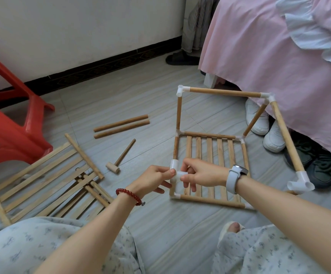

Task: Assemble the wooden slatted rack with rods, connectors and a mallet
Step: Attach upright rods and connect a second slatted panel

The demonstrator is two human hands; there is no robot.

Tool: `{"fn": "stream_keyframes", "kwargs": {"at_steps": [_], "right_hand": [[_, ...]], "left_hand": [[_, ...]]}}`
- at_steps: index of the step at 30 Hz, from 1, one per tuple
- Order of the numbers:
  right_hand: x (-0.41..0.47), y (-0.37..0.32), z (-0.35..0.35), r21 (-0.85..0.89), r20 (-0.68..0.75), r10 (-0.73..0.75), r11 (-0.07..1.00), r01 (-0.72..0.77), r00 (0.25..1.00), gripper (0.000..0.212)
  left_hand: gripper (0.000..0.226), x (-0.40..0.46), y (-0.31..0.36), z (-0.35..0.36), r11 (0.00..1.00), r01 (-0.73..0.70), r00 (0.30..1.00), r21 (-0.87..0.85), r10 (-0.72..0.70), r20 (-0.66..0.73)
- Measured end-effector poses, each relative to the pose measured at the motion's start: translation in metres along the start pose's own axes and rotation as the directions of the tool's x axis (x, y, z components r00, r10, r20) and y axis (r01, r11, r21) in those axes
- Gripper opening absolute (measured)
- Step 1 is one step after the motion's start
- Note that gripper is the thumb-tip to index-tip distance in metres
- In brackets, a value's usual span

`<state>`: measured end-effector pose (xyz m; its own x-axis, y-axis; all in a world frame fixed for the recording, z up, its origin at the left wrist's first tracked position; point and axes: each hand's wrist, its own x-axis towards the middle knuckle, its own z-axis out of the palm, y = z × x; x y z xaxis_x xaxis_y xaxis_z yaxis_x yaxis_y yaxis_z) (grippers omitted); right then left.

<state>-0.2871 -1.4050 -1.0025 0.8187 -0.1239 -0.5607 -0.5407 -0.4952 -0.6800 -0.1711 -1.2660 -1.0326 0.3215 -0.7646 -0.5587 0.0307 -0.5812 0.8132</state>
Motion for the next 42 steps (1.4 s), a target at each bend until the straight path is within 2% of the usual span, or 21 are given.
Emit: {"fn": "stream_keyframes", "kwargs": {"at_steps": [5, 9, 11, 13, 16, 18, 20, 22, 24, 27, 34, 38, 42], "right_hand": [[0.001, 0.005, -0.001, -0.056, 0.037, 0.024, 0.998, -0.022, 0.999, 0.012], [-0.002, 0.005, 0.005, -0.073, 0.007, 0.038, 0.997, -0.037, 0.999, 0.016], [-0.005, 0.002, 0.001, -0.13, 0.049, 0.063, 0.99, -0.056, 0.997, 0.024], [-0.006, -0.007, -0.013, -0.235, 0.081, 0.094, 0.969, -0.073, 0.992, 0.034], [0.005, -0.028, -0.038, -0.398, -0.079, 0.09, 0.91, -0.114, 0.993, 0.038], [0.028, -0.044, -0.053, -0.437, -0.179, 0.038, 0.892, -0.114, 0.983, 0.034], [0.056, -0.055, -0.064, -0.458, -0.2, 0.022, 0.882, -0.113, 0.979, 0.03], [0.103, -0.066, -0.075, -0.474, -0.195, 0.008, 0.875, -0.101, 0.981, 0.03], [0.155, -0.073, -0.076, -0.485, -0.185, -0.019, 0.871, -0.074, 0.983, 0.032], [0.237, -0.068, -0.065, -0.52, -0.16, -0.033, 0.852, -0.056, 0.987, 0.041], [0.401, -0.034, -0.037, -0.678, -0.154, 0.045, 0.722, -0.138, 0.987, 0.056], [0.457, -0.026, -0.022, -0.715, -0.134, 0.037, 0.688, -0.122, 0.99, 0.066], [0.482, -0.017, -0.009, -0.777, -0.13, 0.042, 0.616, -0.128, 0.991, 0.059]], "left_hand": [[0.035, 0.002, -0.001, 0.007, 0.998, 0.056, 0.998, 0.026, -0.056, 0.002], [0.04, -0.001, -0.001, 0.004, 0.99, 0.104, 0.993, 0.091, -0.108, 0.042], [0.047, -0.001, 0.005, -0.005, 0.965, 0.155, 0.971, 0.211, -0.188, 0.146], [0.06, 0.002, 0.016, -0.024, 0.893, 0.142, 0.942, 0.428, -0.254, 0.218], [0.067, 0.013, 0.033, -0.061, 0.785, 0.115, 0.96, 0.609, -0.247, 0.136], [0.058, 0.024, 0.041, -0.092, 0.773, 0.095, 0.989, 0.627, -0.144, 0.028], [0.045, 0.033, 0.046, -0.118, 0.765, 0.082, 0.995, 0.638, -0.031, -0.091], [0.039, 0.049, 0.039, -0.15, 0.76, 0.101, 0.969, 0.642, 0.07, -0.235], [0.042, 0.068, 0.018, -0.18, 0.769, 0.138, 0.918, 0.624, 0.137, -0.371], [0.043, 0.105, -0.034, -0.214, 0.794, 0.216, 0.866, 0.568, 0.113, -0.487], [0.053, 0.2, -0.148, -0.233, 0.752, 0.352, 0.887, 0.557, -0.077, -0.456], [0.064, 0.229, -0.189, -0.237, 0.67, 0.406, 0.895, 0.621, -0.156, -0.418], [0.072, 0.239, -0.21, -0.231, 0.648, 0.412, 0.899, 0.641, -0.173, -0.403]]}}
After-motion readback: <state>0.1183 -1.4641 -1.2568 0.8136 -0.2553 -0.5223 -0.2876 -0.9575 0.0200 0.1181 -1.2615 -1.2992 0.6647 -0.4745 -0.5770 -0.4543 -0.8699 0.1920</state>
